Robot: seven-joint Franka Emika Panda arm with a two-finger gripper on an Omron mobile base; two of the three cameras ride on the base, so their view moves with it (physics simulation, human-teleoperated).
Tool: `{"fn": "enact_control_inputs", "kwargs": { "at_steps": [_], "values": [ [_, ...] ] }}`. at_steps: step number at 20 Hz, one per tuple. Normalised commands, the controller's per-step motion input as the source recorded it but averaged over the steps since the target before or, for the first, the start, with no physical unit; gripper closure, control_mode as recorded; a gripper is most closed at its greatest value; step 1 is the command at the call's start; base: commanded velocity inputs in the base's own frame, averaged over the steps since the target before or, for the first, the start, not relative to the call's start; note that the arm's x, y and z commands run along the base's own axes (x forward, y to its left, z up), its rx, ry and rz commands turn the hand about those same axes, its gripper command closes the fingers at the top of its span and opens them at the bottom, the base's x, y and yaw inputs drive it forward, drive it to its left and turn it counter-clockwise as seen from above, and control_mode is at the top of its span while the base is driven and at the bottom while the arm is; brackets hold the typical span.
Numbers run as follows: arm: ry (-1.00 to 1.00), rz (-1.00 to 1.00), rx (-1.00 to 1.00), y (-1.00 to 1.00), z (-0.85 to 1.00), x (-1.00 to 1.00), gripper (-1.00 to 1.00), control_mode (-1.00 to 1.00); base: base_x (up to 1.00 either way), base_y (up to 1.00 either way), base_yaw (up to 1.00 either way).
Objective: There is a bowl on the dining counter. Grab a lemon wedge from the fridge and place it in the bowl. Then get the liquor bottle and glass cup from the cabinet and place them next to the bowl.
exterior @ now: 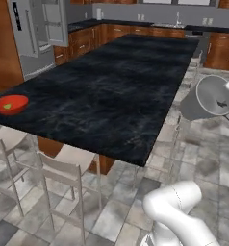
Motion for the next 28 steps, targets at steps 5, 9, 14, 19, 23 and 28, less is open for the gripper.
{"fn": "enact_control_inputs", "kwargs": {
  "at_steps": [5, 9, 14, 19, 23, 28],
  "values": [
    [0.00, 0.00, 0.00, 0.00, 0.00, 0.00, 1.00, 1.00, 0.00, 1.00, -0.40],
    [0.00, 0.00, 0.00, 0.00, 0.00, 0.00, 1.00, 1.00, 0.00, 1.00, -0.40],
    [0.00, 0.00, 0.00, 0.00, 0.00, 0.00, 1.00, 1.00, 0.00, 1.00, -0.39],
    [0.00, 0.00, 0.00, 0.00, 0.00, 0.00, 1.00, 1.00, 0.00, 1.00, -0.39],
    [0.00, 0.00, 0.00, 0.00, 0.00, 0.00, 1.00, 1.00, 0.00, 1.00, -0.41],
    [0.00, 0.00, 0.00, 0.00, 0.00, 0.00, 1.00, 1.00, 0.00, 1.00, -0.43]
  ]
}}
